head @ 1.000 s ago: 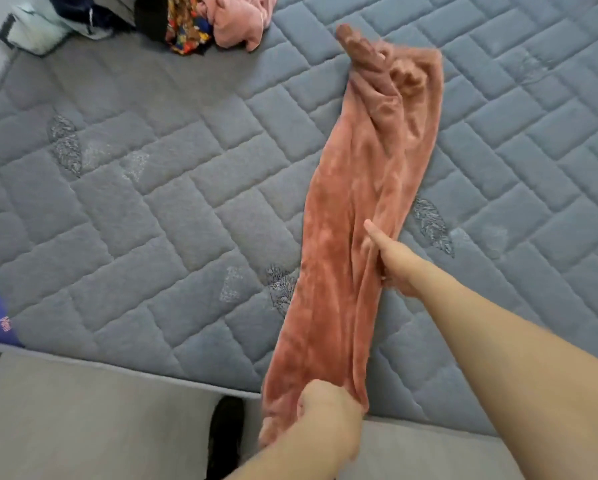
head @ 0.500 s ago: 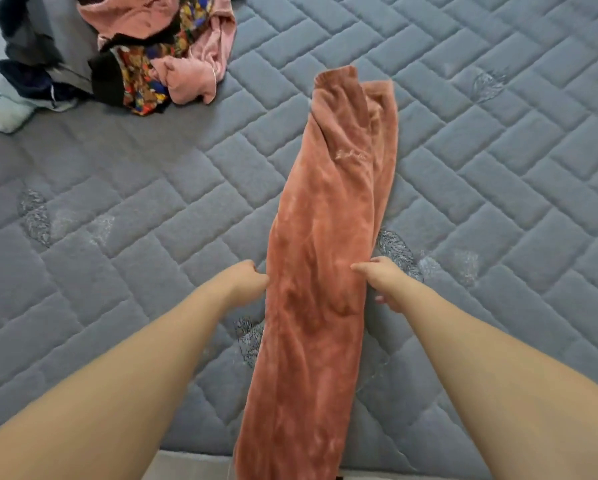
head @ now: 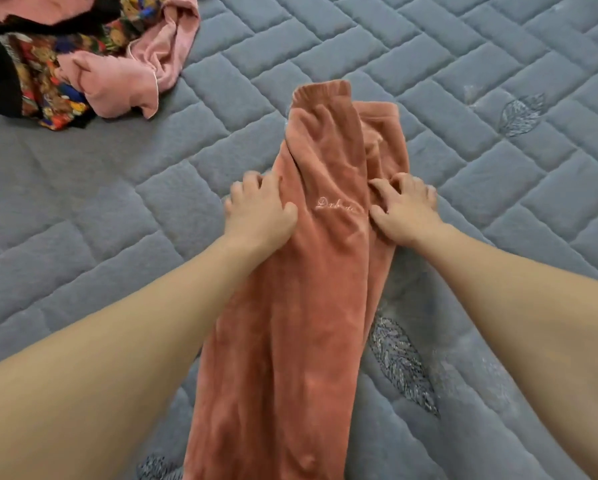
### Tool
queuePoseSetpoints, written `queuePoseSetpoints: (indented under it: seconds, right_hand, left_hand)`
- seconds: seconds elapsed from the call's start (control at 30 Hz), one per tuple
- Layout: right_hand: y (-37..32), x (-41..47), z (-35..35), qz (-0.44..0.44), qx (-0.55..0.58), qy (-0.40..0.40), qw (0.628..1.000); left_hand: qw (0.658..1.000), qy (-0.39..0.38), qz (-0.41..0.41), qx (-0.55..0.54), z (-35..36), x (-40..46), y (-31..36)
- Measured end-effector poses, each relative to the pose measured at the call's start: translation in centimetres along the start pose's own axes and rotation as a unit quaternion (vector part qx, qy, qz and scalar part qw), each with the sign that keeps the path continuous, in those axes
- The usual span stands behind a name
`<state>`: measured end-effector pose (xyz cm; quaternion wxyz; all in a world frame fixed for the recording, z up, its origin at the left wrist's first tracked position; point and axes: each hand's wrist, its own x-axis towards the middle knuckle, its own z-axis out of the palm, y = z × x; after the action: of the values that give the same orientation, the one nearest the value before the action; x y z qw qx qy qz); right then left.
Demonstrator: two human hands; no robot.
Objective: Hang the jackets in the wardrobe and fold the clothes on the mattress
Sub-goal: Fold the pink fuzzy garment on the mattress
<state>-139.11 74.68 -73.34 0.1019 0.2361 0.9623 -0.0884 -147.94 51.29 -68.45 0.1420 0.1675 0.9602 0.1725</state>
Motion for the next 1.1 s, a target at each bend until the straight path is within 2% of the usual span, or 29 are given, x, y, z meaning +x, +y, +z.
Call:
queuePoseSetpoints:
  seconds: [0.03,0.1,0.17,0.23,0.3,0.37,0.43,0.47,0.5,0.57,0.6,0.63,0.7,0.73,0.77,0.83,0.87,0.9,0.93,1.0,1.07,1.1]
  right_hand:
    - [1.8,0.5,0.9,-0.03,-0.026,0.01,0.999]
    - [4.4,0.6,3.0,-0.043,-0.016,0.065,0.997]
    - [5.2,1.3,4.6,-0.025,0.035,0.13,0.991]
    - [5.7,1.9,5.2,0.015,0.068,0.158,0.985]
    - [6.0,2.4,5.1,0.046,0.082,0.167,0.981]
    - [5.9,2.4,4.8,0.056,0.1,0.166,0.979]
    - [5.9,2.1,4.8,0.065,0.137,0.178,0.972]
    - [6.0,2.0,4.7,0.07,0.158,0.189,0.967]
    - [6.1,2.0,4.6,0.07,0.173,0.2,0.962]
    - [6.3,2.0,4.7,0.059,0.182,0.207,0.96]
    - [6.3,2.0,4.8,0.053,0.181,0.204,0.961]
    - [6.3,2.0,4.9,0.05,0.178,0.201,0.962]
    - [6.4,2.0,5.0,0.043,0.172,0.194,0.965]
    - [6.4,2.0,4.9,0.039,0.167,0.19,0.967]
    - [6.4,2.1,4.9,0.034,0.158,0.185,0.969]
    - [6.5,2.1,5.0,0.024,0.129,0.18,0.975]
    - [6.5,2.1,5.0,0.024,0.115,0.179,0.977]
    - [6.5,2.1,5.0,0.025,0.105,0.178,0.978]
    - [6.5,2.1,5.0,0.025,0.101,0.177,0.979]
    - [6.4,2.1,5.0,0.025,0.106,0.177,0.978]
    - [6.4,2.1,5.0,0.03,0.118,0.181,0.976]
    - [6.4,2.1,5.1,0.034,0.121,0.185,0.975]
  left_hand:
    - [0.999,0.026,0.034,-0.002,0.2,1.4,1.6]
    - [0.996,0.023,0.075,-0.052,0.8,4.7,5.4]
    - [0.995,-0.013,0.051,-0.085,2.2,7.8,8.7]
    - [0.999,-0.039,0.008,-0.007,3.9,9.6,11.1]
    - [0.998,-0.017,0.01,0.067,4.6,10.3,12.0]
    - [0.999,0.042,0.022,-0.002,4.1,10.9,12.3]
    - [0.984,0.098,0.064,-0.137,3.5,10.4,13.3]
    - [0.976,0.077,0.107,-0.171,3.7,10.0,14.2]
    - [0.973,0.014,0.156,-0.169,3.9,9.7,15.1]
    - [0.961,-0.157,0.196,-0.12,5.3,9.7,15.6]
    - [0.958,-0.186,0.189,-0.113,5.6,10.1,15.2]
    - [0.962,-0.154,0.185,-0.127,5.3,10.7,14.8]
    - [0.975,0.018,0.184,-0.122,4.5,12.7,14.0]
    - [0.98,0.079,0.164,-0.078,4.1,13.9,13.7]
    - [0.987,0.092,0.126,-0.039,3.7,15.2,13.4]
    - [1.0,-0.007,0.022,-0.021,3.1,17.5,13.2]
    - [0.998,-0.062,-0.006,-0.012,3.1,18.3,13.3]
    - [0.995,-0.1,0.007,0.028,3.4,18.8,13.5]
    - [0.989,-0.109,0.055,0.088,3.8,19.0,13.5]
    - [0.96,-0.082,0.197,0.18,4.1,19.7,13.8]
    - [0.935,-0.057,0.299,0.183,3.8,20.7,14.3]
    - [0.934,-0.047,0.311,0.166,3.7,21.3,14.5]
